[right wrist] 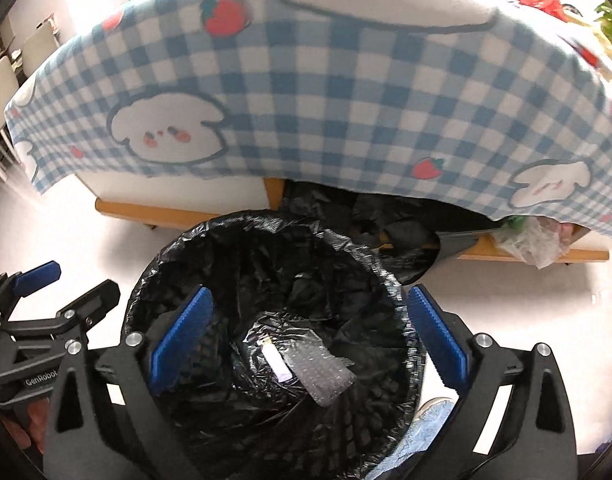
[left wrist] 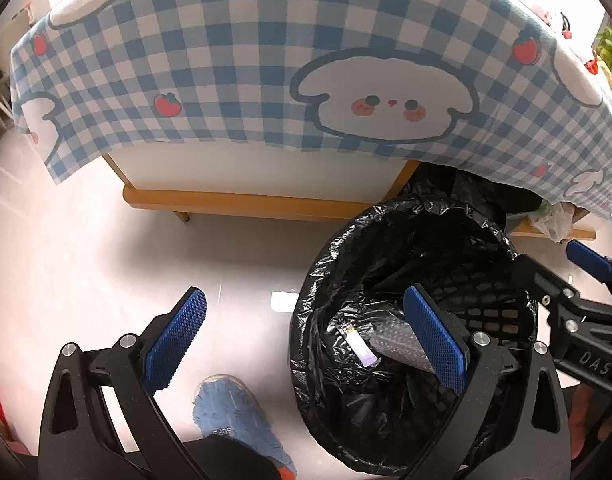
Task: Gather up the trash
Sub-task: 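Open the left gripper over the bin while the right gripper releases the bubble wrap, then move both grippers back from the bin toward the table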
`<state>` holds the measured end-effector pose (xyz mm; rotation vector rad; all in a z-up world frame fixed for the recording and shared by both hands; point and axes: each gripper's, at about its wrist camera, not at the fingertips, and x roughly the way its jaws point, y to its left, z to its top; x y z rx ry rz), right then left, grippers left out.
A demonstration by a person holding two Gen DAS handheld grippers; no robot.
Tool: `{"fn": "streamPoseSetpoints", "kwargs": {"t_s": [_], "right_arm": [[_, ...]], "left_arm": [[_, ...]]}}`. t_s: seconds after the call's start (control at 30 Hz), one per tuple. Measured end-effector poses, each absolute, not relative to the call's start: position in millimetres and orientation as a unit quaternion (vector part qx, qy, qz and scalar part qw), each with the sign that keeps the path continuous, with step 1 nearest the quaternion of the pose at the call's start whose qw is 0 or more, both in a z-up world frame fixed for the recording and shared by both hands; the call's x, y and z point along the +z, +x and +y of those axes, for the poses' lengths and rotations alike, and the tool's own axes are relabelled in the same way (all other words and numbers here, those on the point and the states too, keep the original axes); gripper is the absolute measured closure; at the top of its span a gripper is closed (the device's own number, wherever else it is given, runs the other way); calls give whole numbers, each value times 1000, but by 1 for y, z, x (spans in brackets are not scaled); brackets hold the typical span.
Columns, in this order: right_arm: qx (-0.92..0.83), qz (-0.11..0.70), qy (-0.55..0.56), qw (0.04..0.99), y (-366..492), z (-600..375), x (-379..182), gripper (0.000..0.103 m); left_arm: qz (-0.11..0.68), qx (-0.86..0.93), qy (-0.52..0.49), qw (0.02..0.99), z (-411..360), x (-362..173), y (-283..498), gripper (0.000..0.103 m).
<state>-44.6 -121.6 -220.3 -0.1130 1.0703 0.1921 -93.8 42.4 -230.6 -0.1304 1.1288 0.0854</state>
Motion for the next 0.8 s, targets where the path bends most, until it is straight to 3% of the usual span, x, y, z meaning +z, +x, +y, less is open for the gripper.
{"fn": "streamPoseSetpoints", "kwargs": {"t_s": [0.57,0.8], "right_arm": [[82,498,-46,862,-60,-156,-171,7],[84,453,-59,885,-73,-164,-131,7]], "left_arm": [[515,39,-59,854,16,-172,-106,6],[500,48,-54,863,12,-143,-105,6]]}}
